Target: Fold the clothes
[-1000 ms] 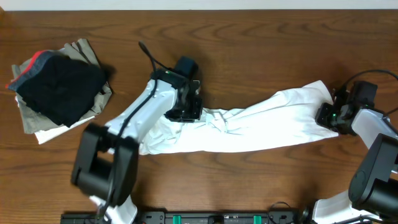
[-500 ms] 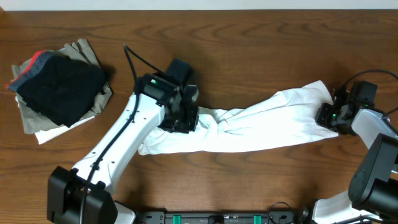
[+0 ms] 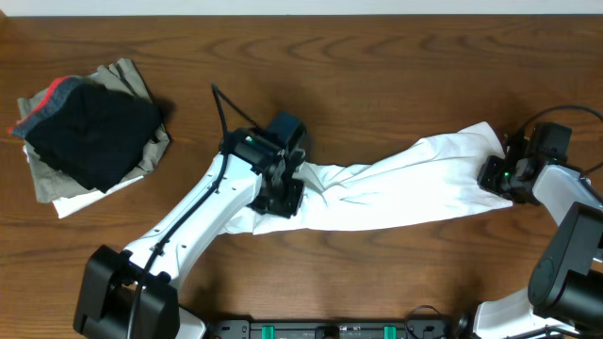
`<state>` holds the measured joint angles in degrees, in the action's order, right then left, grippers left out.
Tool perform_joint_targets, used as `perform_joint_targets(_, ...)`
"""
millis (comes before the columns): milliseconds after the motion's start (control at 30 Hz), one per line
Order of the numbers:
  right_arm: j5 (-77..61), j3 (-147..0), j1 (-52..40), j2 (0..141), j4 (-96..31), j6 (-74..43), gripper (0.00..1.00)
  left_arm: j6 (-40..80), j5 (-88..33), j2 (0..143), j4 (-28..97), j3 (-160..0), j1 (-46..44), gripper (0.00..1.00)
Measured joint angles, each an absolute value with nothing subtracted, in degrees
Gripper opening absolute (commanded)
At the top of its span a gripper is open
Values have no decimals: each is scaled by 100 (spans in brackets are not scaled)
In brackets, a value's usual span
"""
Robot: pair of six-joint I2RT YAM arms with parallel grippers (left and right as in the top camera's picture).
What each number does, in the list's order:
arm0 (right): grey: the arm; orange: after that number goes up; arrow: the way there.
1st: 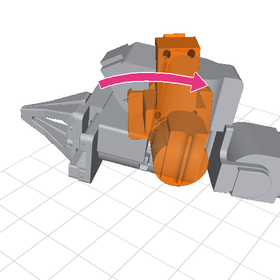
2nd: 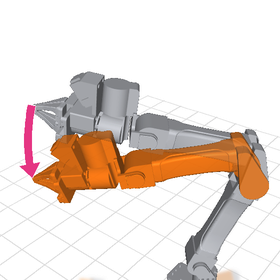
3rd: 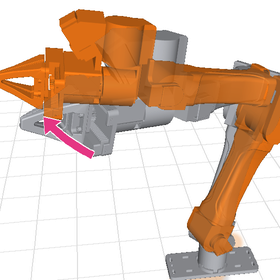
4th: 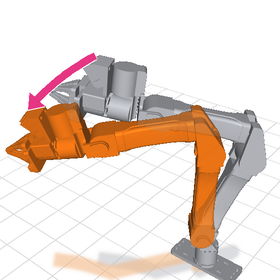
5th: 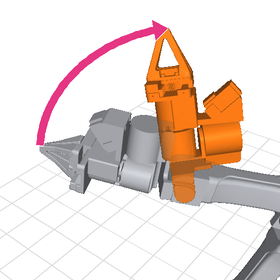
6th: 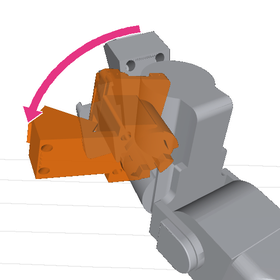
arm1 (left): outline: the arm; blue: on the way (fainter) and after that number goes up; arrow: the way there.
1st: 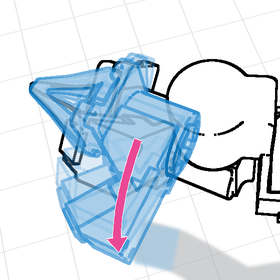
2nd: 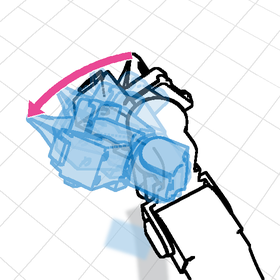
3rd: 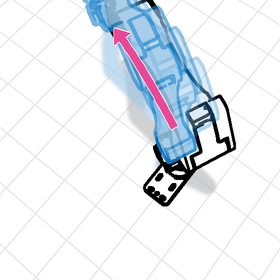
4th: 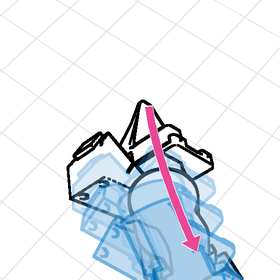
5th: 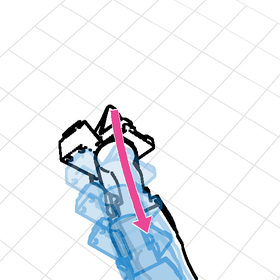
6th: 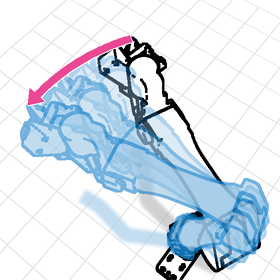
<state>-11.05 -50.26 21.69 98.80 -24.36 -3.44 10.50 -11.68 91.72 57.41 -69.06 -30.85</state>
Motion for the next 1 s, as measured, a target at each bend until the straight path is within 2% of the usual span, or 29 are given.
perform_joint_targets(267, -1107, -5026, 2169, 9880, -2436, -344, 21, 1028, -794, 9188, 4630, -6904, -3087, 46)
perform_joint_targets(467, -1107, -5026, 2169, 9880, -2436, -344, 21, 1022, -733, 9544, 4580, -6904, -3087, 50)
perform_joint_targets(933, -1107, -5026, 2169, 9880, -2436, -344, 21, 897, -910, 9968, 4429, -6904, -3124, 52)
perform_joint_targets(1000, -1107, -5026, 2169, 9880, -2436, -344, 21, 886, -915, 9968, 4320, -6904, -3124, 55)
